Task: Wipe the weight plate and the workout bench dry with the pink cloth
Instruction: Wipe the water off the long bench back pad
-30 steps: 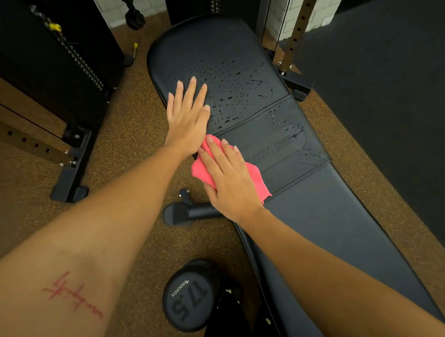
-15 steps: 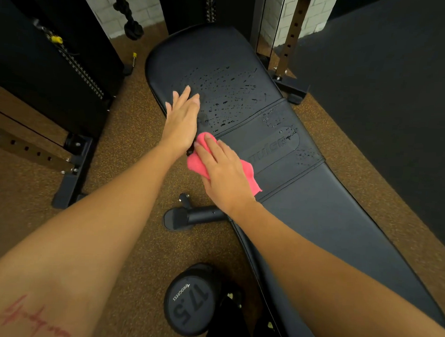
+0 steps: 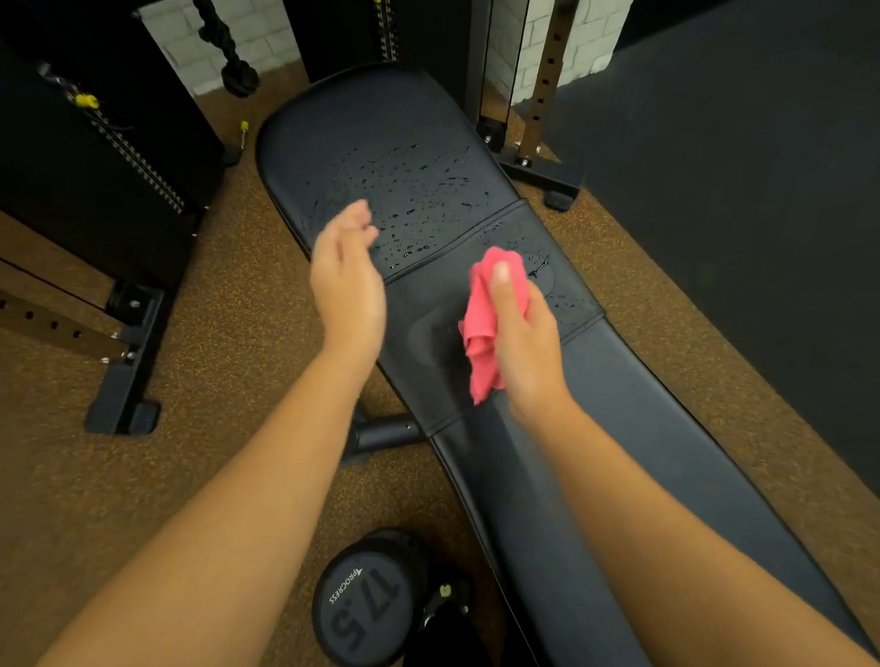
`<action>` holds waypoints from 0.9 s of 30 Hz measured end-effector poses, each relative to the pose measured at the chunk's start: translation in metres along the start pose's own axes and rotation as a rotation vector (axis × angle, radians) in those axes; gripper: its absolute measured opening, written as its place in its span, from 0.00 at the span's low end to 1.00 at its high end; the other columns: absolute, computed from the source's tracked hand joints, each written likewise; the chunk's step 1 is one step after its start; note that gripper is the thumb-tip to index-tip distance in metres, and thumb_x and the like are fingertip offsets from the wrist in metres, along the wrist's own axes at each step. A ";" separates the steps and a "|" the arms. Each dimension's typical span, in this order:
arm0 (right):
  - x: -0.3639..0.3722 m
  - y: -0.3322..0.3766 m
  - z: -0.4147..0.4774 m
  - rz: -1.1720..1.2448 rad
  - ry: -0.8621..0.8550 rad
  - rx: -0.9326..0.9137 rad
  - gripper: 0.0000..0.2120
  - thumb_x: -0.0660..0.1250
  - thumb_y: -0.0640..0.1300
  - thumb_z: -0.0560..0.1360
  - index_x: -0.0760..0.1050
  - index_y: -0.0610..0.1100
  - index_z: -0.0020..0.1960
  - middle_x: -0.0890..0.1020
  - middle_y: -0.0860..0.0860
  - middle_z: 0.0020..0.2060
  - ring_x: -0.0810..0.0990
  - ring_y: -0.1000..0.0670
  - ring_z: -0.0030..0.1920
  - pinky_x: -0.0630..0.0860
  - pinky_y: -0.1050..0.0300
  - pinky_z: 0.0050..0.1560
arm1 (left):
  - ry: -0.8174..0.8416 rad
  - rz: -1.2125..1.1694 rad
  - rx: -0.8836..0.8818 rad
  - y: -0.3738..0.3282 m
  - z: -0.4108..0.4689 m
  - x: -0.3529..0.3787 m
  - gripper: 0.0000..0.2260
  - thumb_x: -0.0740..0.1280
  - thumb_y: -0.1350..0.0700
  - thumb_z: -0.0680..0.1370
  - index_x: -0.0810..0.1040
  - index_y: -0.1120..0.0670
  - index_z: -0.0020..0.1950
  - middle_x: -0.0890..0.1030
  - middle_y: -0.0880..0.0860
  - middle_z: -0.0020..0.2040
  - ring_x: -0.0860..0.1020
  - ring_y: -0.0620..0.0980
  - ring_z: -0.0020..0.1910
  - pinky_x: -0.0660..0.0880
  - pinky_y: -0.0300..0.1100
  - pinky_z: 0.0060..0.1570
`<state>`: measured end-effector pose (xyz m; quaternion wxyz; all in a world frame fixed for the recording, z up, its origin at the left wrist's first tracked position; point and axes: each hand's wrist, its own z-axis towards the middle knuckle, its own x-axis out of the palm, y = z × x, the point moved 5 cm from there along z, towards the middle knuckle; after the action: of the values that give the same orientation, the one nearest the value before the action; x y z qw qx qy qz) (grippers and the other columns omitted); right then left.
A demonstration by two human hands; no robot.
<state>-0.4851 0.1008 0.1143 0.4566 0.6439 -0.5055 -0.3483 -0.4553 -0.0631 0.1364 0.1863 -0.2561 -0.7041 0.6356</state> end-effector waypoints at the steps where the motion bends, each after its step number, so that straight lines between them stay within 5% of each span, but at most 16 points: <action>1: -0.004 0.001 0.004 0.064 -0.004 0.068 0.24 0.52 0.63 0.78 0.74 0.45 0.44 0.76 0.50 0.26 0.76 0.50 0.31 0.71 0.55 0.38 | 0.084 0.039 -0.016 0.000 -0.011 0.014 0.14 0.56 0.55 0.81 0.74 0.53 0.65 0.76 0.49 0.61 0.75 0.42 0.59 0.69 0.37 0.61; 3: -0.005 0.001 0.004 0.326 0.062 0.217 0.33 0.44 0.68 0.77 0.76 0.43 0.43 0.81 0.47 0.33 0.78 0.48 0.36 0.72 0.56 0.39 | 0.289 0.159 -0.053 0.001 -0.037 0.040 0.17 0.57 0.49 0.81 0.69 0.50 0.69 0.72 0.49 0.66 0.71 0.42 0.62 0.67 0.39 0.63; 6: -0.002 0.008 -0.012 0.628 0.234 0.323 0.38 0.40 0.70 0.75 0.71 0.45 0.66 0.79 0.44 0.59 0.79 0.46 0.51 0.79 0.56 0.39 | 0.501 0.201 -0.104 0.006 -0.074 0.067 0.20 0.61 0.45 0.79 0.66 0.47 0.70 0.73 0.46 0.64 0.73 0.41 0.60 0.69 0.40 0.59; 8: -0.006 0.007 -0.021 0.667 0.270 0.318 0.38 0.39 0.70 0.75 0.68 0.46 0.70 0.77 0.46 0.63 0.76 0.47 0.61 0.76 0.50 0.56 | 0.490 0.207 -0.117 0.011 -0.085 0.071 0.23 0.64 0.44 0.77 0.65 0.44 0.71 0.74 0.43 0.63 0.74 0.40 0.59 0.71 0.39 0.58; 11: -0.021 0.002 -0.024 0.623 0.274 0.273 0.36 0.39 0.67 0.77 0.68 0.46 0.69 0.77 0.46 0.62 0.76 0.48 0.62 0.76 0.54 0.52 | 0.477 0.254 -0.072 0.012 -0.087 0.074 0.23 0.66 0.44 0.76 0.66 0.42 0.69 0.76 0.41 0.59 0.75 0.38 0.56 0.72 0.31 0.53; 14: -0.041 0.005 -0.019 0.411 0.230 0.157 0.28 0.43 0.59 0.81 0.73 0.45 0.63 0.81 0.45 0.57 0.79 0.49 0.57 0.77 0.58 0.52 | 0.451 0.282 0.002 0.009 -0.088 0.080 0.21 0.66 0.47 0.76 0.67 0.42 0.68 0.75 0.36 0.52 0.73 0.29 0.48 0.67 0.18 0.41; 17: -0.070 0.005 -0.004 0.111 0.039 0.062 0.21 0.48 0.51 0.83 0.76 0.42 0.58 0.83 0.47 0.49 0.82 0.51 0.48 0.75 0.60 0.51 | 0.367 0.302 0.066 0.009 -0.086 0.085 0.22 0.67 0.50 0.76 0.66 0.45 0.68 0.72 0.38 0.56 0.71 0.35 0.51 0.64 0.16 0.40; 19: -0.099 -0.001 0.010 0.001 -0.147 0.044 0.15 0.52 0.46 0.82 0.76 0.42 0.53 0.83 0.48 0.44 0.80 0.51 0.44 0.74 0.58 0.50 | 0.285 0.374 0.143 0.008 -0.077 0.082 0.21 0.68 0.52 0.76 0.65 0.47 0.67 0.70 0.42 0.57 0.71 0.41 0.53 0.65 0.22 0.42; 21: -0.129 -0.009 0.023 -0.180 -0.256 0.018 0.12 0.55 0.44 0.81 0.76 0.45 0.53 0.82 0.50 0.47 0.79 0.51 0.50 0.72 0.55 0.56 | 0.295 0.488 0.284 0.011 -0.069 0.083 0.19 0.67 0.54 0.76 0.67 0.49 0.65 0.71 0.46 0.59 0.71 0.46 0.56 0.69 0.34 0.52; 24: -0.155 -0.021 0.039 -0.539 -0.241 0.050 0.16 0.54 0.46 0.81 0.72 0.45 0.65 0.77 0.49 0.60 0.74 0.49 0.62 0.67 0.56 0.61 | 0.437 0.750 0.485 0.031 -0.069 0.096 0.18 0.67 0.56 0.76 0.71 0.53 0.65 0.64 0.57 0.71 0.64 0.55 0.69 0.62 0.46 0.69; 27: -0.159 -0.038 0.055 -0.721 -0.152 0.103 0.19 0.53 0.46 0.81 0.66 0.44 0.70 0.73 0.46 0.67 0.70 0.44 0.67 0.64 0.48 0.68 | 0.580 0.925 0.641 0.055 -0.085 0.114 0.20 0.69 0.58 0.75 0.71 0.56 0.67 0.57 0.63 0.74 0.65 0.64 0.66 0.63 0.52 0.65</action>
<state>-0.5622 0.2447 0.0581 0.2329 0.7750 -0.2957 -0.5076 -0.4898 0.0769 0.0850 0.1430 -0.6274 -0.2160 0.7343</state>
